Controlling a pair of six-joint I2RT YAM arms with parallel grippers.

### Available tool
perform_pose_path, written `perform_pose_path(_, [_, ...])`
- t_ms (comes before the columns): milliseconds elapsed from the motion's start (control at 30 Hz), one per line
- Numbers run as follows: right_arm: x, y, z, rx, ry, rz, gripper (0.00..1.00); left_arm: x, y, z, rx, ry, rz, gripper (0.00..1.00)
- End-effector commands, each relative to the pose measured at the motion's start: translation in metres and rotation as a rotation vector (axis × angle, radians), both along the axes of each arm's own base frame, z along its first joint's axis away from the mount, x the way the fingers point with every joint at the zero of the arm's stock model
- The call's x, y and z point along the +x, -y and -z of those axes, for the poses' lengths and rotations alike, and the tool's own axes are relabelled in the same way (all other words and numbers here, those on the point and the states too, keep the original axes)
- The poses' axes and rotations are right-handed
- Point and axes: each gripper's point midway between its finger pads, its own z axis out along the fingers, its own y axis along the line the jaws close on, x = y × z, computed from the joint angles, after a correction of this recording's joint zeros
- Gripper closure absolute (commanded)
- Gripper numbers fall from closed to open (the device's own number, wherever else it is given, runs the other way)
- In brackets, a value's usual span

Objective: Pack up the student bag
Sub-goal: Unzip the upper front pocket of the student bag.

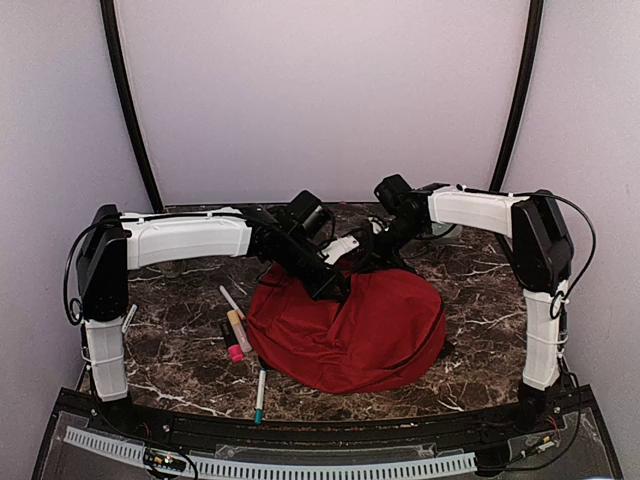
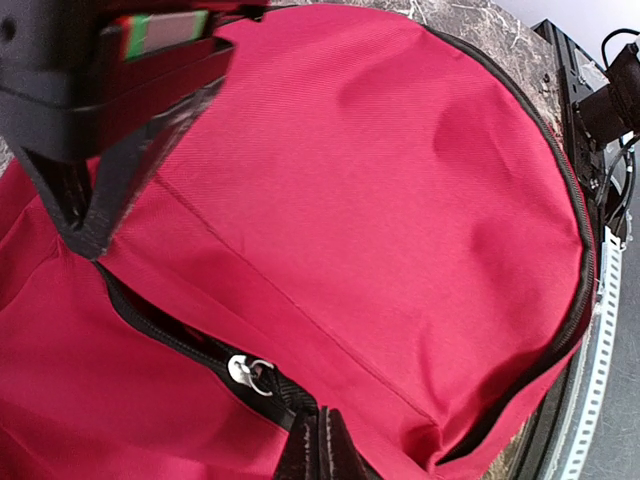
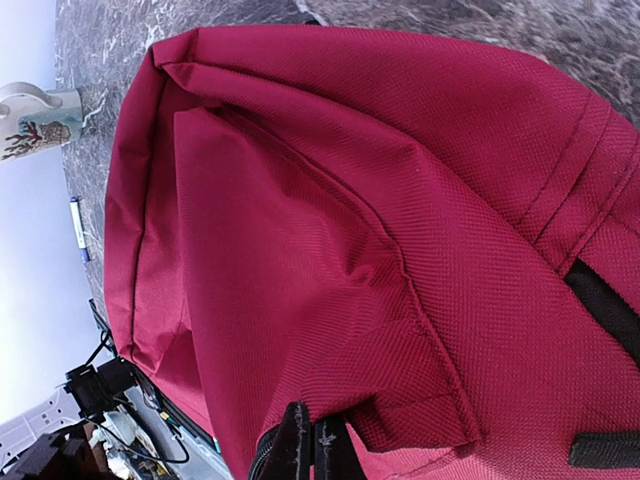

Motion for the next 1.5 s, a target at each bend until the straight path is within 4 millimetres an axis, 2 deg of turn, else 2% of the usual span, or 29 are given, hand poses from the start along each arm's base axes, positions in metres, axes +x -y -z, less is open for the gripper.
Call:
perform_pose_path(0, [0.018, -0.019, -0.012, 0.058, 0.080, -0.041, 1.00, -0.020, -0.005, -0.026, -0.027, -0.015, 0.000, 1.00])
perform_pose_path(433, [0.036, -0.035, -0.023, 0.094, 0.113, -0.086, 1.00, -0.032, -0.012, -0.026, 0.011, -0.036, -0.022, 1.00])
perform_pose_path(833, [0.041, -0.032, -0.017, 0.070, 0.137, -0.126, 1.00, -0.045, -0.015, -0.020, 0.037, -0.070, -0.041, 1.00])
perform_pose_path(1000, [0.040, -0.024, -0.013, 0.060, 0.139, -0.130, 1.00, -0.051, -0.021, -0.012, 0.062, -0.096, -0.053, 1.00])
perform_pose_path(1167, [0.034, -0.021, -0.013, 0.070, 0.134, -0.142, 1.00, -0.056, -0.031, 0.006, 0.113, -0.120, -0.060, 1.00])
perform_pose_path(1333, [0.027, -0.019, -0.020, 0.080, 0.142, -0.161, 0.99, -0.058, -0.033, 0.024, 0.144, -0.160, -0.081, 1.00])
perform_pose_path(1467, [0.030, -0.017, -0.027, 0.077, 0.171, -0.161, 0.99, -0.065, -0.029, 0.024, 0.130, -0.208, -0.088, 1.00])
